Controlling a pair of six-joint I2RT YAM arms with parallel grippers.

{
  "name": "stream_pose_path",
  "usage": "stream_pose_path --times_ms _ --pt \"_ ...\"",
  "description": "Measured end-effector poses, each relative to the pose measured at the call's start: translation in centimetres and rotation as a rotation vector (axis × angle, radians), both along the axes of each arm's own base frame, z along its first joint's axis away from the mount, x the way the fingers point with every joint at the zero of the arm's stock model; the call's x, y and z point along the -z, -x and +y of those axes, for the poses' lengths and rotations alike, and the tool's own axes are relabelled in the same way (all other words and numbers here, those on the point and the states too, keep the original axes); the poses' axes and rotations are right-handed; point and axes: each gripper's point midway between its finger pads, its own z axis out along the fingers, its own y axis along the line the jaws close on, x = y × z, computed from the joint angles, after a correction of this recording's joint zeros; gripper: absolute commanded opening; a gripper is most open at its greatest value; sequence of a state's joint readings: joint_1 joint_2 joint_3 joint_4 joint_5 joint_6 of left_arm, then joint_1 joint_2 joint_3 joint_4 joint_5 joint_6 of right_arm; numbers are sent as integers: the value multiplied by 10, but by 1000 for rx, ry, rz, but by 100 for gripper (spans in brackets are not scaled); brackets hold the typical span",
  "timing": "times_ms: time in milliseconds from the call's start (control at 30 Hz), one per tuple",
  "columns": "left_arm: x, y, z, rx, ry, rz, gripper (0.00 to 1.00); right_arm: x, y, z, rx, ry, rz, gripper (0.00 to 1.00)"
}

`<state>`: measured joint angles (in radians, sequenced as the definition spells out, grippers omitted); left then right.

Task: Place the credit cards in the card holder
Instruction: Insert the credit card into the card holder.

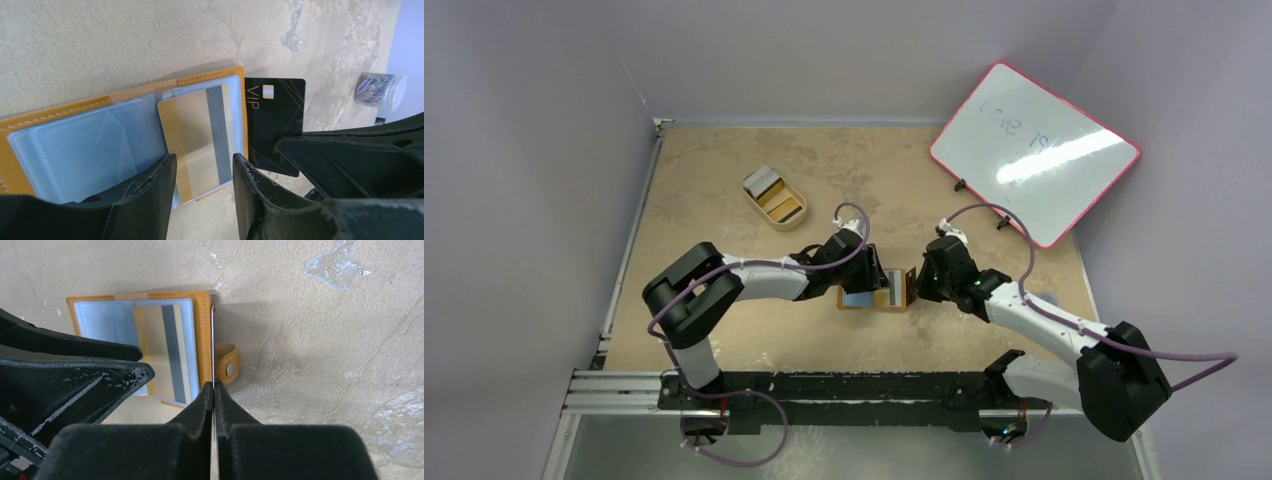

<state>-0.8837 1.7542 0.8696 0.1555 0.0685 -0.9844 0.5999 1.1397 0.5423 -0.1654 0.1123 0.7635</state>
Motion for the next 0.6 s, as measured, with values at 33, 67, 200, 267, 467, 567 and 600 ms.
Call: stream_pose_path --times_ms 33,67,200,267,467,567,600 --pt "-1 1 -2 1 10 4 44 0 0 0 0 0 0 0" --pt "-1 2 -3 -1 18 8 44 1 0 0 0 1 1 0" --pt "-6 2 -8 -4 50 6 45 1 0 0 0 0 1 0" --pt "-10 1 -11 -9 69 4 45 1 0 0 -2 1 1 0" --pt "-11 0 -12 -13 76 2 45 2 0 0 -1 5 3 0" --pt "-10 0 -3 -26 32 -4 46 2 3 -3 4 14 17 0" --pt "-12 0 1 -30 13 -14 47 1 5 -4 5 17 20 0"
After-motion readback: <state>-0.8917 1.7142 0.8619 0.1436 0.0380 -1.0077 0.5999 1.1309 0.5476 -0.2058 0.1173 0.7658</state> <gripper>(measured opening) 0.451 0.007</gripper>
